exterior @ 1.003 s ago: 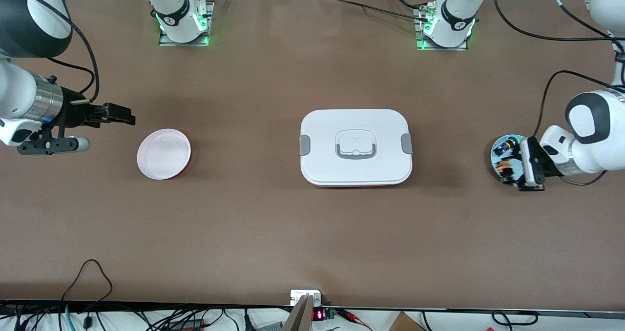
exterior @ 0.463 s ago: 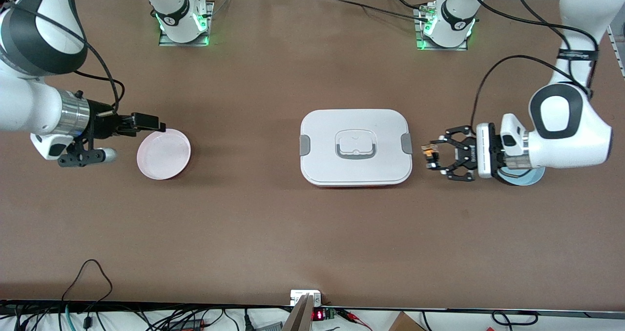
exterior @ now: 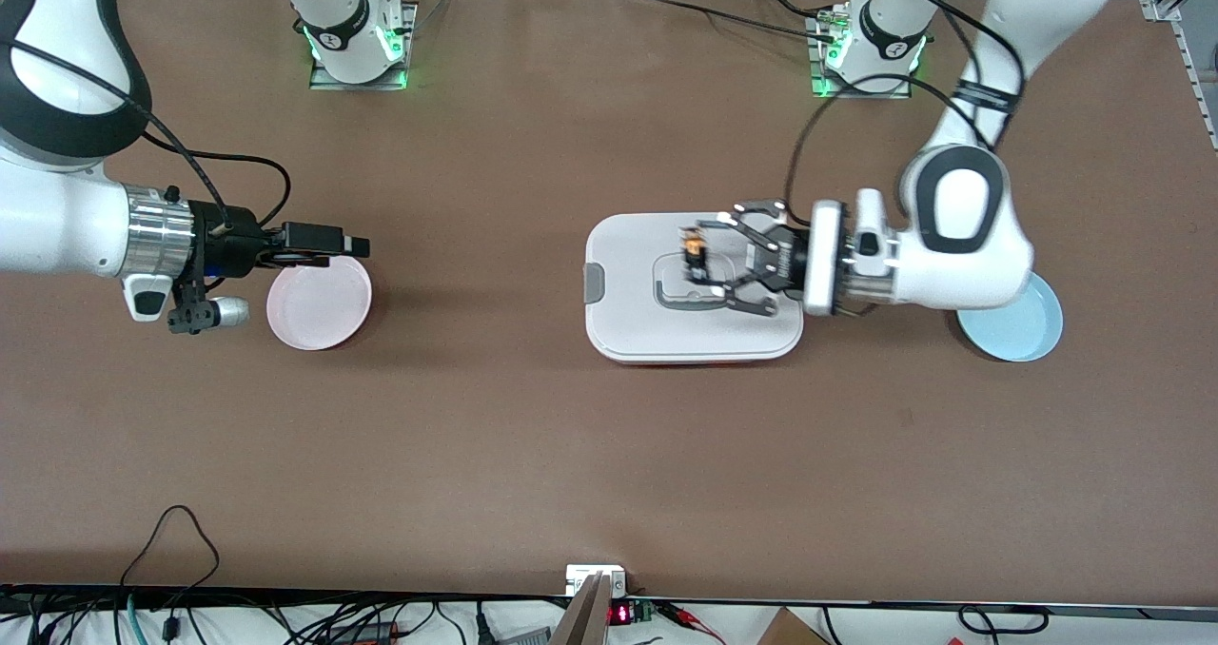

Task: Transfer orange switch to right arm and place
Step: 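Carry the orange switch toward the right gripper while the right gripper approaches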

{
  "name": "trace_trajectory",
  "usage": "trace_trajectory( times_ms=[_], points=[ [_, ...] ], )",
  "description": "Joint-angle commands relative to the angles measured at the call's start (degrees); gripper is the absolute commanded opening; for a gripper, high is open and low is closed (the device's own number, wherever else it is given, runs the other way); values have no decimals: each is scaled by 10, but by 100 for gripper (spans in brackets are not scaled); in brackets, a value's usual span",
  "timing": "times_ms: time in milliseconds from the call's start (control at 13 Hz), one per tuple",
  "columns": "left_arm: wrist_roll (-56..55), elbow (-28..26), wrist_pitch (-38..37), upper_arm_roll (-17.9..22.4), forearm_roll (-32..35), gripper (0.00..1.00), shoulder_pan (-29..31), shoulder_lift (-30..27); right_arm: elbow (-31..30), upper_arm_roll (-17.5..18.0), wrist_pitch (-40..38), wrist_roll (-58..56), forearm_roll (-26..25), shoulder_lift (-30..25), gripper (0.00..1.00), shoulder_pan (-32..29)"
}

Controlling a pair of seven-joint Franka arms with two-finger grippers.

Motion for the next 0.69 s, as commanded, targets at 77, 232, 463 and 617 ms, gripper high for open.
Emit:
trace_trajectory(
  times_ms=[77,232,463,617],
  points=[
    [10,0,89,8,-135,0,-95,-5,-76,-2,9,-13,175,-1,100,-6],
    [9,2,135,8,-191,0,-142,-4,-100,-3,9,-33,226,1,100,-7],
    [14,29,185,8,-224,0,-180,5,-121,-2,1,-35,316,10,100,-6],
    [14,53,241,7,-239,0,-205,7,-161,-2,0,-31,397,10,100,-5]
  ],
)
